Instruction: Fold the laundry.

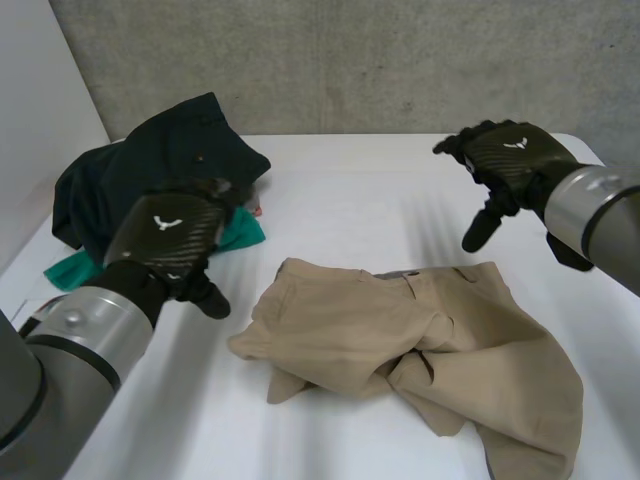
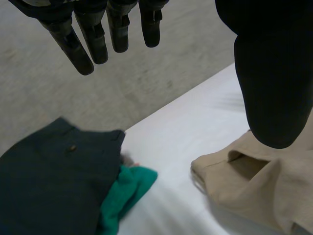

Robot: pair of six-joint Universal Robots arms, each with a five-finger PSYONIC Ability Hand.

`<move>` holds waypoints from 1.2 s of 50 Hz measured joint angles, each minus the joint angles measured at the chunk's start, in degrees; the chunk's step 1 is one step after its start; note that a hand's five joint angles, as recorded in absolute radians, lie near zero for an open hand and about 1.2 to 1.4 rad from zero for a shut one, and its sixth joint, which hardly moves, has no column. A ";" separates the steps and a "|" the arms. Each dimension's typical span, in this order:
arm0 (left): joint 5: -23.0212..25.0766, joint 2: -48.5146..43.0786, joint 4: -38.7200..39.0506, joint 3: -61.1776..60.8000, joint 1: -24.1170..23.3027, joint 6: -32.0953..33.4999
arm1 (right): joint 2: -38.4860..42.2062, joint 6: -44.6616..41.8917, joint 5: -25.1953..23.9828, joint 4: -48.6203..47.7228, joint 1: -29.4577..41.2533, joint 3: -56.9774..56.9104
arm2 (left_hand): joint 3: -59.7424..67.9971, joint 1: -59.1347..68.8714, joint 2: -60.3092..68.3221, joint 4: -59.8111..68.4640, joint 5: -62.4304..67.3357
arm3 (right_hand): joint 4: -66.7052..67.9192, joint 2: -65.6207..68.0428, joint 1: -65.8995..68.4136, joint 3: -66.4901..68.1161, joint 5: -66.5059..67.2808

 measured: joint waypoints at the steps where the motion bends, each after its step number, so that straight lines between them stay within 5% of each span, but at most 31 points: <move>1: -0.46 0.12 -0.65 0.27 0.25 -0.70 | 0.62 -0.41 -0.47 -0.13 0.15 -0.75 | 0.00 0.00 0.00 0.00 0.00 | 0.00 0.00 0.00 0.00 0.00; 10: -3.05 0.56 -12.84 3.41 4.01 -9.85 | 8.27 -9.09 -8.01 0.54 2.88 -9.62 | 0.00 0.00 0.00 0.00 0.00 | 0.00 0.00 0.00 0.00 0.00; 19: 3.34 -3.40 -26.16 4.58 5.80 -15.60 | 19.38 -27.01 -18.88 3.06 6.99 -19.65 | 0.00 -0.01 0.00 0.00 0.00 | 0.14 0.14 0.11 0.19 0.13; 32: 9.90 -16.16 -28.28 7.53 4.22 -19.26 | 36.01 -36.50 -23.66 8.27 13.31 -34.01 | 0.00 0.00 0.00 0.00 0.00 | 1.17 0.15 0.22 1.36 0.22; 41: 6.13 -23.82 -27.66 13.42 -1.21 -24.30 | 45.69 -42.25 -23.22 12.82 15.69 -42.17 | 2.85 3.82 3.38 3.36 2.22 | 7.32 7.18 6.61 7.53 6.68; 47: -0.37 -27.47 -26.53 16.38 -5.48 -26.17 | 51.03 -44.53 -21.10 14.06 16.36 -47.52 | 38.57 35.68 38.98 38.52 36.76 | 32.60 33.03 31.10 32.68 30.58; 50: -2.96 -28.65 -26.24 17.84 -6.72 -26.55 | 52.56 -44.29 -20.45 14.00 16.55 -49.24 | 49.42 41.27 49.97 49.99 48.16 | 45.97 47.07 42.61 45.86 43.47; 55: -6.59 -28.98 -26.61 23.47 -6.79 -25.97 | 52.72 -42.03 -17.88 10.43 16.19 -53.50 | 55.68 48.46 56.50 56.96 55.21 | 56.32 55.35 51.23 55.70 53.35; 60: -9.00 -27.09 -27.38 34.41 -4.15 -22.54 | 48.23 -31.03 -9.93 -0.83 14.03 -58.48 | 55.69 48.46 56.54 56.98 55.21 | 56.51 55.35 51.36 55.75 53.37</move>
